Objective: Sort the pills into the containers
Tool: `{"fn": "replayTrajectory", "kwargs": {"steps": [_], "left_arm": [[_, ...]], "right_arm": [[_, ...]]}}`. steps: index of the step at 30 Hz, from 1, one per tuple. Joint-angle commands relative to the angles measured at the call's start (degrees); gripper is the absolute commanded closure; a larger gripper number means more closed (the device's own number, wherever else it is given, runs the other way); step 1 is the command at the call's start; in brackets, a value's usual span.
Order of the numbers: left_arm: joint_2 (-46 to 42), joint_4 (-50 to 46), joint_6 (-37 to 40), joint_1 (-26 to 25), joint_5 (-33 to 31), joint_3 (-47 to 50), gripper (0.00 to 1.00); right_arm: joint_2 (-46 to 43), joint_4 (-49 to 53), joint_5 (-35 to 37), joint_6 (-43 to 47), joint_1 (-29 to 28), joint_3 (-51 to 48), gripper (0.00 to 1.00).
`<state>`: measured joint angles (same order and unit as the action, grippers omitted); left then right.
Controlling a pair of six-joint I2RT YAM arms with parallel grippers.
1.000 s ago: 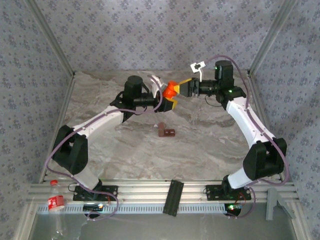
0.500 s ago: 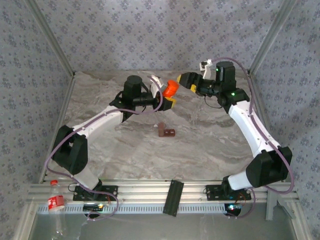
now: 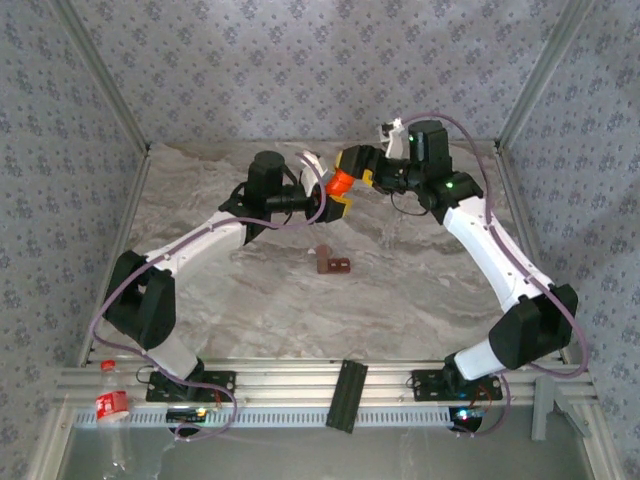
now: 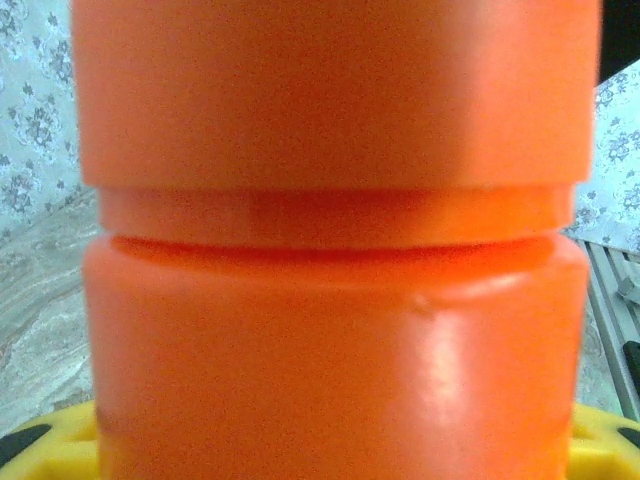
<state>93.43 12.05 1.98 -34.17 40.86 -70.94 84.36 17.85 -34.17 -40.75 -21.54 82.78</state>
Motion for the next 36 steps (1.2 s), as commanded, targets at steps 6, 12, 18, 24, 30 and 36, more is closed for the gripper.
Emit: {"fn": "replayTrajectory", "kwargs": {"steps": [6, 12, 18, 24, 30, 36], "left_arm": [[-0.6, 1.4, 0.6, -0.2, 0.7, -2.0, 1.0], [-0.4, 1.5, 0.4, -0.1, 0.8, -2.4, 1.0], [-0.7, 1.6, 0.0, -0.1, 1.1, -2.8, 1.0], [-1.4, 2.2, -1.3, -0.1, 2.0, -2.7, 1.0], [-2.4, 2.7, -2.9, -0.2, 3.7, -2.1, 1.0], [-3.5, 2.6, -3.3, -0.6, 3.6, -0.5, 1.0]], "right_arm": [[0.5, 1.6, 0.0, 0.1, -1.5, 0.7, 0.25], [0.1, 1.0, -0.8, 0.9, -1.4, -0.3, 0.48], [0.1, -0.1, -3.9, 5.7, -0.6, -1.8, 0.57], [0.0, -5.8, -9.8, 16.4, 2.6, -4.7, 0.56], [2.6, -8.8, -20.8, 28.4, 6.3, -5.2, 0.53], [8.2, -12.1, -27.7, 23.8, 9.0, -1.5, 0.53]]}}
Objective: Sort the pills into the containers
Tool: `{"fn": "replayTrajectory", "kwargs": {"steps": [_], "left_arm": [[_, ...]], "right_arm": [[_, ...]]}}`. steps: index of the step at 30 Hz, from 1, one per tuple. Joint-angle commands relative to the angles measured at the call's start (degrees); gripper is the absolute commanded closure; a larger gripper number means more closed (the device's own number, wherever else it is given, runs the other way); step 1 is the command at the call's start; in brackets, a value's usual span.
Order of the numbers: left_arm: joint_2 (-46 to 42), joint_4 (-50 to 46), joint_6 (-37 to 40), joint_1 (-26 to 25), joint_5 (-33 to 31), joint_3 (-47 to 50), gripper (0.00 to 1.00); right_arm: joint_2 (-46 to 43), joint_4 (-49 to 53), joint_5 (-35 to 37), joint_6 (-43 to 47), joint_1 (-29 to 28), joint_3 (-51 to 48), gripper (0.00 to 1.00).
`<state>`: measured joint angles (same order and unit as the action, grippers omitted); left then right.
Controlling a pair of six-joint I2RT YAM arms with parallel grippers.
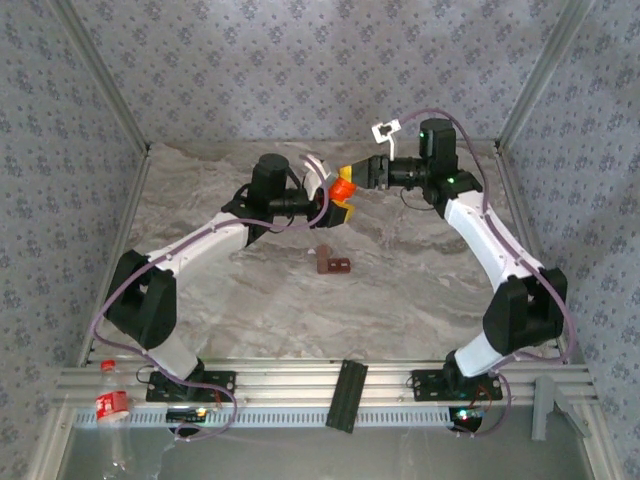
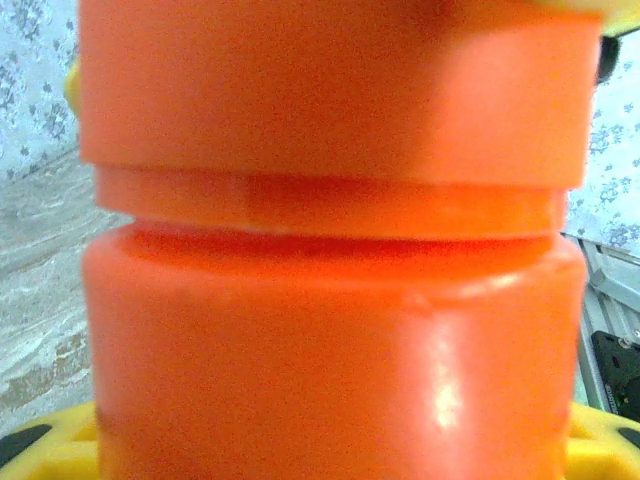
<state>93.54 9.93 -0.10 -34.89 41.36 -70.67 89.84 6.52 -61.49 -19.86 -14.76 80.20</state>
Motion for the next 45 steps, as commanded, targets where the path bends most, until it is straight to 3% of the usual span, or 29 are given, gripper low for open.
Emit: {"fn": "replayTrajectory", "kwargs": {"steps": [1, 3, 4, 6, 10, 19, 24, 45], "left_arm": [[-3.6, 4.8, -1.1, 0.1, 2.7, -0.5, 1.0], [-3.7, 5.0, -1.0, 0.0, 1.9, -0.3, 1.0], [-3.6, 5.1, -0.7, 0.1, 1.3, -0.3, 1.0], [-3.5, 5.0, -0.1, 0.1, 0.4, -0.3, 1.0], [-2.8, 4.4, 1.2, 0.1, 0.2, -1.2, 1.0], [-0.8, 3.5, 2.0, 0.1, 1.0, -3.0, 1.0], [-0.5, 3.3, 2.0, 0.1, 1.3, -3.2, 1.0], [-0.1, 4.0, 1.3, 0.0, 1.6, -3.1, 1.0]], "right_arm": [[2.6, -1.6, -0.5, 1.8, 2.2, 1.2, 0.53], [1.5, -3.7, 0.6, -1.4, 2.2, 0.7, 0.46], [0.6, -5.3, 1.6, -3.7, 2.5, 0.1, 0.35], [-1.8, -6.5, 4.1, -7.7, 3.0, -1.0, 0.21], [-7.3, -5.2, 11.7, -14.5, 4.1, -3.2, 0.14], [-12.9, 5.4, 26.8, -22.5, -0.4, -4.7, 0.11], [-12.9, 6.4, 30.6, -22.4, -4.4, -4.4, 0.1], [-8.6, 6.3, 30.6, -20.5, -8.6, -1.5, 0.2]]}}
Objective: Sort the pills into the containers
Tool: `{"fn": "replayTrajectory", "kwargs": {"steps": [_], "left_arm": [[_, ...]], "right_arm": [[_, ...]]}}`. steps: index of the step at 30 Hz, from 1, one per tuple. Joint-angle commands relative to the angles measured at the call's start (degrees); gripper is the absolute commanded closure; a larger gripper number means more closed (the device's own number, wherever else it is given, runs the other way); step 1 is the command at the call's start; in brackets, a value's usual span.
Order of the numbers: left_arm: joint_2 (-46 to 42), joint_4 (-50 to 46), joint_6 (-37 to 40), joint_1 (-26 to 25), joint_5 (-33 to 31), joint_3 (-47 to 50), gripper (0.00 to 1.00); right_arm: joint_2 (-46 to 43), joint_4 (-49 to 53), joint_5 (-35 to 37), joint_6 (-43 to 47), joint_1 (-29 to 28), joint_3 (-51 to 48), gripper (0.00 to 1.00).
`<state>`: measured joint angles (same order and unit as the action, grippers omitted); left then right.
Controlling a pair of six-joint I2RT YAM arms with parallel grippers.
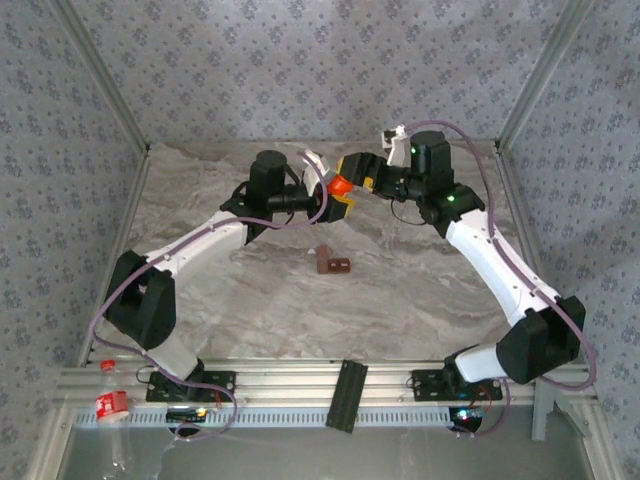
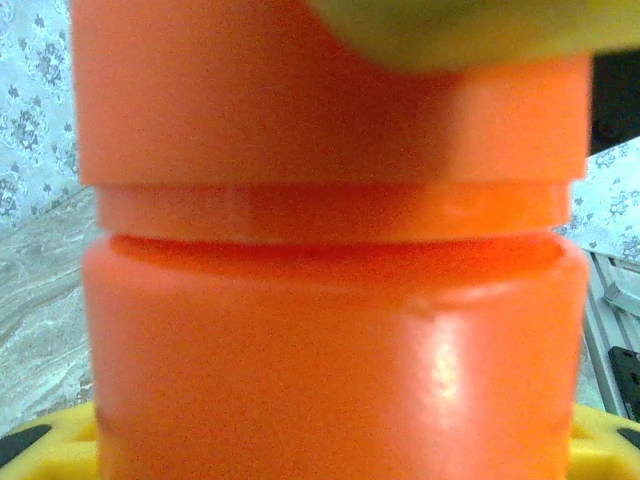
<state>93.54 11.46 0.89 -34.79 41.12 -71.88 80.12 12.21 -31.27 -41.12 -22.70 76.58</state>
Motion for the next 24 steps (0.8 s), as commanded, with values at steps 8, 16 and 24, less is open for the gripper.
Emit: {"fn": "replayTrajectory", "kwargs": {"steps": [8, 16, 24], "left_arm": [[-0.3, 2.6, 0.0, 0.0, 2.1, -1.8, 1.0], [-1.1, 2.7, -0.7, 0.0, 3.2, -1.8, 1.0], [-1.9, 2.8, -3.1, 0.0, 7.0, -1.6, 1.0]], "right_arm": [[1.4, 1.1, 0.9, 2.4, -0.9, 2.7, 0.42], [1.6, 0.6, -6.2, 15.6, 2.1, 1.3, 0.58], [4.7, -3.0, -25.2, 31.3, 9.7, -1.8, 0.57]]}}
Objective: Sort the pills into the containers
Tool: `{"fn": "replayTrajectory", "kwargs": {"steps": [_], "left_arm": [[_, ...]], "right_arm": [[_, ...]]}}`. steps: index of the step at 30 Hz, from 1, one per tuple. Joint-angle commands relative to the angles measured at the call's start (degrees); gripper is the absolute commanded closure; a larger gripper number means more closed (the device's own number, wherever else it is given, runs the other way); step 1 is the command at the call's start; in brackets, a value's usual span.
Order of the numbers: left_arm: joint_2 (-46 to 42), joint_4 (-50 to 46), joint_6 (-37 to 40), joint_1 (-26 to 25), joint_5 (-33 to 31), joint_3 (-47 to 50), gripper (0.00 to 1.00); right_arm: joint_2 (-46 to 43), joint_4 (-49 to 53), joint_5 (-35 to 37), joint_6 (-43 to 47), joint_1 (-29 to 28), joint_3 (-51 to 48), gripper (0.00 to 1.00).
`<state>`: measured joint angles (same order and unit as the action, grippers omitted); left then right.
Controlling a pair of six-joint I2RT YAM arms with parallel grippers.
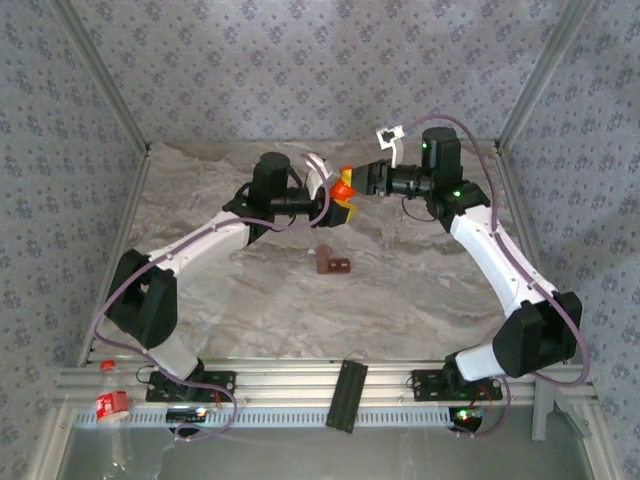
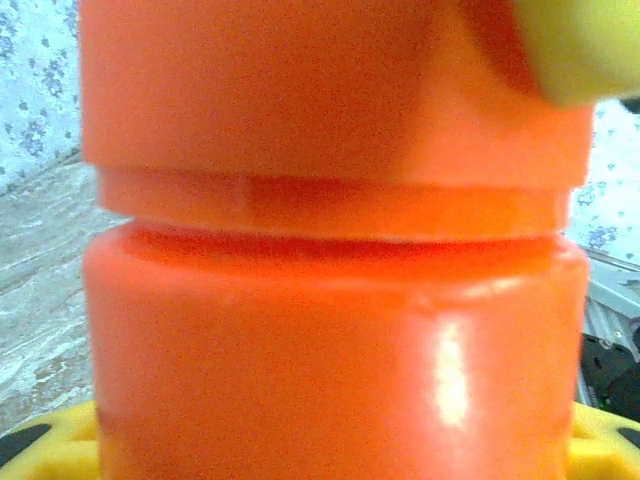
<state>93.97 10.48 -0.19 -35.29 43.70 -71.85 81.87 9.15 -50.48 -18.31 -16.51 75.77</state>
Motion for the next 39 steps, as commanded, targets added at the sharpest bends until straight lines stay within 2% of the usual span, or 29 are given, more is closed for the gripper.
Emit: {"fn": "replayTrajectory", "kwargs": {"steps": [1, 6, 7, 8, 10, 13, 15, 18, 23, 28, 39], "left_arm": [[-2.5, 3.8, -2.1, 0.5, 4.6, -1.5, 1.0], [-2.8, 3.7, -2.1, 0.5, 4.4, -1.2, 1.0], [-2.8, 3.7, -2.0, 0.5, 4.3, -1.2, 1.0], [-2.8, 3.7, -2.0, 0.5, 4.2, -1.3, 1.0], [-2.8, 3.5, -1.6, 0.5, 3.8, -1.3, 1.0], [-3.0, 2.9, -0.7, 0.5, 2.9, -1.1, 1.0], [-3.0, 2.7, -0.3, 0.4, 2.2, -1.2, 1.0], [-2.8, 2.6, 0.3, 0.5, 1.6, -1.3, 1.0], [-2.0, 2.7, 0.7, 0.5, 1.4, -1.8, 1.0], [-1.2, 2.8, 0.7, 0.4, 1.5, -2.2, 1.0], [-0.8, 2.9, 0.6, 0.5, 1.6, -2.4, 1.0]], "right_arm": [[4.1, 0.3, -7.9, 7.9, 4.1, -0.3, 0.57], [6.5, -0.3, -10.7, 6.7, 4.3, 1.1, 0.56], [6.7, -0.6, -10.8, 6.0, 4.3, 1.2, 0.5], [6.6, -0.8, -10.7, 5.3, 4.4, 1.1, 0.38], [5.7, -2.5, -9.2, 2.4, 4.7, 0.4, 0.22], [2.8, -8.3, -7.2, -5.0, 6.5, -2.4, 0.14], [0.2, -11.8, -6.6, -9.5, 7.7, -4.7, 0.12], [-3.7, -11.4, -3.0, -12.9, 8.2, -6.6, 0.1], [-6.1, 0.1, 11.1, -16.6, 4.8, -3.4, 0.1], [-5.8, 4.0, 21.5, -20.0, -0.7, -1.0, 0.1], [-2.3, 4.6, 22.7, -19.3, -5.6, 2.9, 0.15]]}}
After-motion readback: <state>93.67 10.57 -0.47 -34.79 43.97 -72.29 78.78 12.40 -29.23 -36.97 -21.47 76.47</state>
